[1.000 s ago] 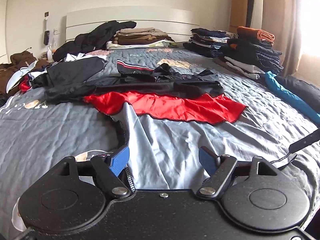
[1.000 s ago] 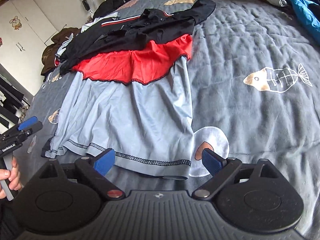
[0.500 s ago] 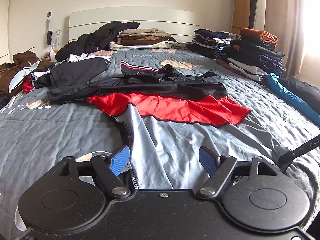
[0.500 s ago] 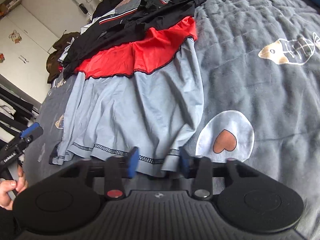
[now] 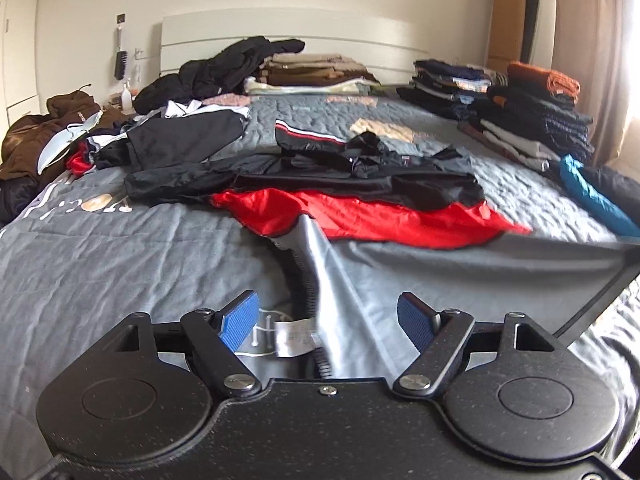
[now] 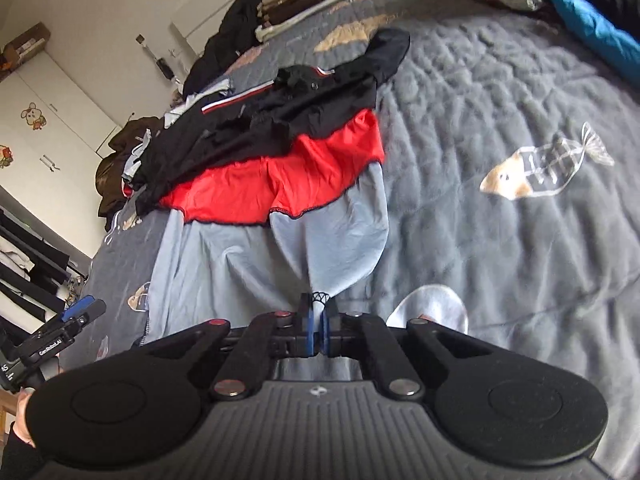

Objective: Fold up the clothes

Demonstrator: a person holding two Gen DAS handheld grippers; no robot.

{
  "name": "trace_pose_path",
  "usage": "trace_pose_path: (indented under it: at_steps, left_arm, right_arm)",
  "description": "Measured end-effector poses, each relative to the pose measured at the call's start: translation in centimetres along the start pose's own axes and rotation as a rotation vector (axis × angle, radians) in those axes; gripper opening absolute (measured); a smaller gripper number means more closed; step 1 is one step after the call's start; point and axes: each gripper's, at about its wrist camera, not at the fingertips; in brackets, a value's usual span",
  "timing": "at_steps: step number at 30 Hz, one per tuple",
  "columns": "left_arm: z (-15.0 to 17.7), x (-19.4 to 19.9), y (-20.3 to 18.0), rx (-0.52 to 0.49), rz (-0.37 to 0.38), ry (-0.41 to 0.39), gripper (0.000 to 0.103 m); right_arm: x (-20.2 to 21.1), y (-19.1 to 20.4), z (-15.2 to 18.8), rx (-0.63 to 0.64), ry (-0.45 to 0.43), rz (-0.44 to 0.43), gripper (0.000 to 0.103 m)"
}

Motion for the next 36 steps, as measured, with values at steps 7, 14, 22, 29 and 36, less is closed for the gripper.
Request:
trace_pose_path:
  at_steps: [7,14,22,29,36]
  left_arm:
    - [2.1,-2.7,3.3,0.104,0.101,0.269,0.075]
    - [5.6,-4.8,2.5,0.136,0.107,0.375,0.076]
    - [5.4,-4.4,1.1,0.21,0.144,0.37,0.076]
    - [5.3,-4.0,0.0,0.275,0.177,0.364,0.006]
    - [1.9,1.0,4.6,0.486,0.282,0.367,0.005]
  right_arm:
    - [0.9,0.1,-1.8,0.061,0.024,0.03,0.004]
    - [-1.4,-1.7,1.2,0.018,0.088,0.056,0.004]
    - [-1.0,-1.8,1.4,0.005,0.065,0.042,0.004]
    - [-1.2,-1.0,1.7,0.037,0.066,0.04,0.004]
    - [1.0,0.2,0.4,0.101,0.063,0.004,0.004]
Point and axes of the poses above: each gripper's, at about its wrist camera, not at the fingertips, and x roughly against the way its jaws point, y to its left, z to its underside, and after that the axes turned 12 degrees about -y, right-handed
